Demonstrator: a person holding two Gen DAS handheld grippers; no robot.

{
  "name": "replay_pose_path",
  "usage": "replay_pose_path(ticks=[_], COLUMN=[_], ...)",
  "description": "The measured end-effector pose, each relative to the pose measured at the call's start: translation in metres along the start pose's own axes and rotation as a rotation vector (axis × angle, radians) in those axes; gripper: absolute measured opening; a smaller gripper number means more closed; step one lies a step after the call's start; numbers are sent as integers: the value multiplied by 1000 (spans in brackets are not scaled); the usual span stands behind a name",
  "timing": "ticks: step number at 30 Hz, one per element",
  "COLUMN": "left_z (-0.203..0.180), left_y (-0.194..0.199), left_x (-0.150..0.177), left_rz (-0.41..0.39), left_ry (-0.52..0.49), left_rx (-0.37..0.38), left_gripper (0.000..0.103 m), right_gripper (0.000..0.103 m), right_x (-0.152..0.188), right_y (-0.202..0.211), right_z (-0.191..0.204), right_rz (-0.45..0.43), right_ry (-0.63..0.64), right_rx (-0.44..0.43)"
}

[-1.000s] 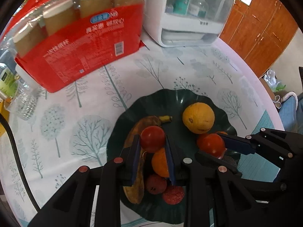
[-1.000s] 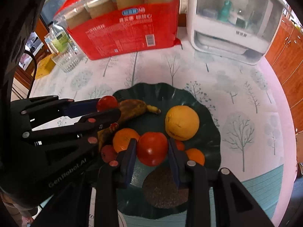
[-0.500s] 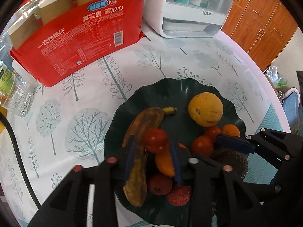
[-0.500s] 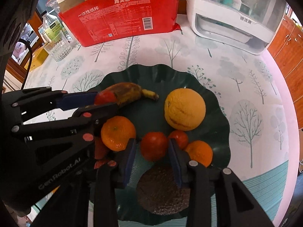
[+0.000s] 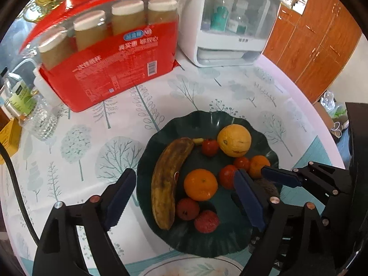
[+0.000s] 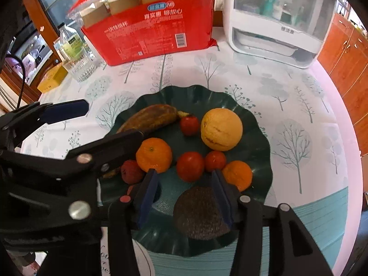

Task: Organize fruits
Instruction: 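Withdraw both open tools from the green plate back toward the white plate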

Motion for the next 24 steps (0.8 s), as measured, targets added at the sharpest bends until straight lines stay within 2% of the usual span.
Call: replay_pose_path(ticks=[12,24], left_z=[2,-9], left_y=[68,143], left_x=[24,77], left_rz=[-84,-177], left_ry=[52,82], left_rx=[-16,-67], left_gripper=[92,93], right_gripper=[52,61], right_x=[22,63], right_y=[53,109], right_z=[6,15], right_rz=[-84,-175], right_ry=[3,13], right_rx=[-30,-71])
Point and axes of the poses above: each gripper's, at about its wrist camera, not at the fingertips, and y roughly against the way its jaws point, z to its left, x to its underside, the point moved 3 cm from there along -y, roughly the way its jaws point, and after that the axes turned 11 degrees about z, right-handed, at the moved point
